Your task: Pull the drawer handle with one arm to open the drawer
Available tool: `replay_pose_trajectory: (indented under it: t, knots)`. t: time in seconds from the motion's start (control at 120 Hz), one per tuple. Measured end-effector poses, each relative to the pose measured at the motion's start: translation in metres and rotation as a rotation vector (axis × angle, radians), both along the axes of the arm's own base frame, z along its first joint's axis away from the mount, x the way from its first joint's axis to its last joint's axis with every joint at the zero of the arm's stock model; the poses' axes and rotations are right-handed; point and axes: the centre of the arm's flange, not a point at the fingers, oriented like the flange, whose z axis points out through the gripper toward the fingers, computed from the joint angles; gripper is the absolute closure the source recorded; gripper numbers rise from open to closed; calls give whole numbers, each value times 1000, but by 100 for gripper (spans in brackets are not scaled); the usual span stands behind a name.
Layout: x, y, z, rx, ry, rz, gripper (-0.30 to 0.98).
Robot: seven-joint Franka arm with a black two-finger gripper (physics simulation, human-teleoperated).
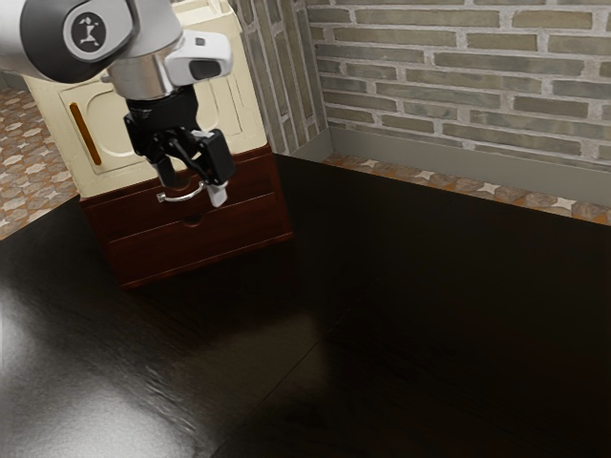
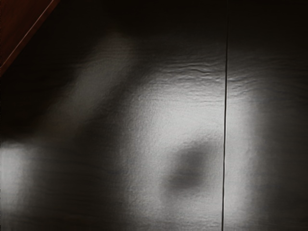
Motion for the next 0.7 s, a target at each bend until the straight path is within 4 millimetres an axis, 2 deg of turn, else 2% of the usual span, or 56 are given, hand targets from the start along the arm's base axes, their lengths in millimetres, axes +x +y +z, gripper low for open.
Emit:
replay_pose_trajectory:
  t: [0.2, 0.225, 0.275, 0.325, 0.375, 0.433, 0.467, 0.5, 0.608, 0.7]
  knots:
    - [-1, 4, 2, -40, -7, 7, 0]
    - [-5, 4, 18, -48, -38, 6, 0]
    - [-20, 3, 68, -56, -139, 3, 0]
    - [-44, 0, 108, -76, -214, -15, 0]
    - [-64, 4, 130, -99, -249, -23, 0]
    - [-83, 25, 144, -116, -270, 9, 0]
    - [-93, 34, 149, -122, -278, 22, 0]
    - [-97, 35, 152, -127, -279, 21, 0]
    - [-99, 20, 152, -139, -266, -13, 0]
    - [-90, 8, 137, -141, -212, -33, 0]
